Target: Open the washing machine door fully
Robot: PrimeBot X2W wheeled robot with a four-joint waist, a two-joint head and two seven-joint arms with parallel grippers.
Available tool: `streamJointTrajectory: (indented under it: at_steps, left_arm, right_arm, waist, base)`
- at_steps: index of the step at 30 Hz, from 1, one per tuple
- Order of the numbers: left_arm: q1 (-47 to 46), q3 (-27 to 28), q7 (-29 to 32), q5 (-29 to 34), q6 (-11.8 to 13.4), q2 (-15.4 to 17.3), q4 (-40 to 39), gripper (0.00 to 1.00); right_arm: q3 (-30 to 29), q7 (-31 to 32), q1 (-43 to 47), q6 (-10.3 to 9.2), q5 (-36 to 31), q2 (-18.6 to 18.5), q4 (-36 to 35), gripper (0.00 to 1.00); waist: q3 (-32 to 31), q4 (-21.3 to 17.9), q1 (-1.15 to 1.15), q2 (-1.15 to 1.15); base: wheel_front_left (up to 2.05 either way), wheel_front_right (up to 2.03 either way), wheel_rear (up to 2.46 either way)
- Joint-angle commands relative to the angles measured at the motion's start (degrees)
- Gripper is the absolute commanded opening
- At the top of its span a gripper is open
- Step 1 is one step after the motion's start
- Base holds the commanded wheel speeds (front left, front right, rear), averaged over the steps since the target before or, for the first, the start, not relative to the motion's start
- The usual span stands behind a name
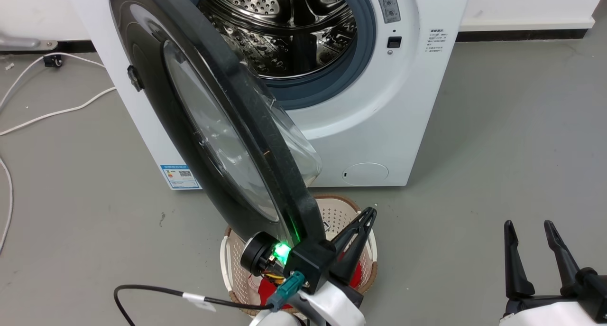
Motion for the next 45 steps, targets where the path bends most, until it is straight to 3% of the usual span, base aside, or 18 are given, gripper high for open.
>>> streamJointTrajectory:
  at_steps: [1, 11, 21, 45]
  left_arm:
    - [-1.6, -0.2, -0.8, -0.7, 0.8, -0.2, 1.6, 0.0]
    - [-5.1, 0.2, -3.0, -3.5, 4.3, -0.2, 6.9, 0.0]
    - [-4.9, -0.2, -3.9, -4.8, 5.5, 0.2, 9.9, 0.0]
    - [7.7, 0.9, 0.6, -5.0, 12.3, 8.1, -8.1, 0.0]
  right_arm:
    - [0.2, -0.4, -0.8, -0.04, 0.2, 0.1, 0.5, 1.0]
    - [0.5, -0.7, -1.4, -0.04, 0.8, 0.1, 2.1, 1.0]
    - [1.1, -1.1, -2.1, -0.04, 1.7, 0.1, 3.8, 1.0]
    - [1.1, -1.5, -1.1, -0.04, 2.0, 0.1, 5.6, 1.0]
  waist:
    - [0.1, -0.3, 0.0, 0.0]
    - [0.7, -0.7, 0.0, 0.0]
    - [0.6, -0.7, 0.0, 0.0]
    - [-0.5, 4.2, 0.0, 0.0]
  base:
    - [0.0, 0.0, 0.0]
    - [0.0, 0.0, 0.0]
    - [0.0, 0.0, 0.0]
    - [0.0, 0.0, 0.0]
